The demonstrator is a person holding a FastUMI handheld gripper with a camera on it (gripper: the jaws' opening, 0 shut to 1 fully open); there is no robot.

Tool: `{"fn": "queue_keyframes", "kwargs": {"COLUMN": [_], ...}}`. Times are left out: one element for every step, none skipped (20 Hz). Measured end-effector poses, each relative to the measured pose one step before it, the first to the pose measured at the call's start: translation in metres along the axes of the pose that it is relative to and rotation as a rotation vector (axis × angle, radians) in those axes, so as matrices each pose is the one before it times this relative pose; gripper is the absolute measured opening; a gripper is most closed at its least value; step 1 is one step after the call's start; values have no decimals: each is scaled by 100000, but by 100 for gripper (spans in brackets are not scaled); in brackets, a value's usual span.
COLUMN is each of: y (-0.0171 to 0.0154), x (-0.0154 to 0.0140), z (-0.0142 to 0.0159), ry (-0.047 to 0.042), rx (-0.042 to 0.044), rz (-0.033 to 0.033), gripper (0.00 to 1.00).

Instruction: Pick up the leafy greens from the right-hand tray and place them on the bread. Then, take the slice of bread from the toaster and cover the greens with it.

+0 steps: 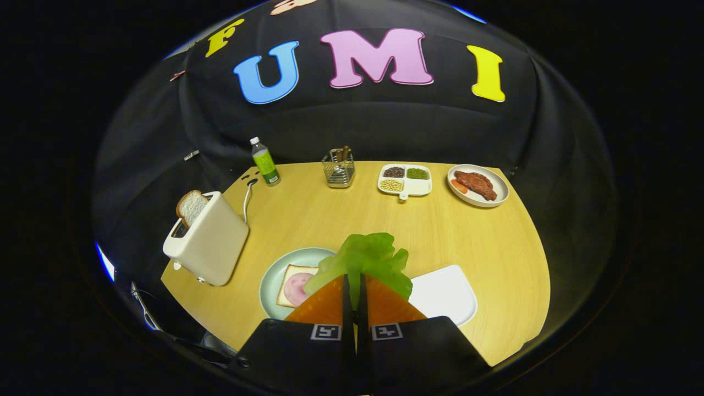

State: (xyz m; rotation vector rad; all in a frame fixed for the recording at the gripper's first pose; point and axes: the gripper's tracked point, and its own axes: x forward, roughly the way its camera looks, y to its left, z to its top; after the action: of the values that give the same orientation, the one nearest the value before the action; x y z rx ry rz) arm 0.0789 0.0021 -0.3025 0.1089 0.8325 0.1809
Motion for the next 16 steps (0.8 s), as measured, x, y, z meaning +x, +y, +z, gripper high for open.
{"fn": "queue_keyframes", "kwargs": {"y": [1035, 879, 906, 788, 661, 859, 744, 537, 453, 391, 432, 330, 30, 98, -52, 81], "x": [366, 433, 582, 557, 586, 568, 488, 557, 452, 415, 520, 479, 551, 393, 433, 415], "z": [-47, 24, -144, -195, -320, -409, -302, -232, -296, -333, -326, -262, -283, -282, -187, -199], "ry": [194, -176, -118, 89, 222, 913, 351, -30, -34, 290, 361, 92, 122, 85, 78, -112], "rx": [-1136, -828, -732, -818, -956, -957, -718, -1005, -1155, -1200, -969, -760, -673, -706, -899, -590], "rz": [959, 850, 738, 383, 197, 946, 871, 449, 189, 4, 194, -46, -501, -557, -890, -134], "gripper": [5, 5, 5, 5, 5, 5, 5, 5, 5, 5, 5, 5, 5, 6, 5, 6]}}
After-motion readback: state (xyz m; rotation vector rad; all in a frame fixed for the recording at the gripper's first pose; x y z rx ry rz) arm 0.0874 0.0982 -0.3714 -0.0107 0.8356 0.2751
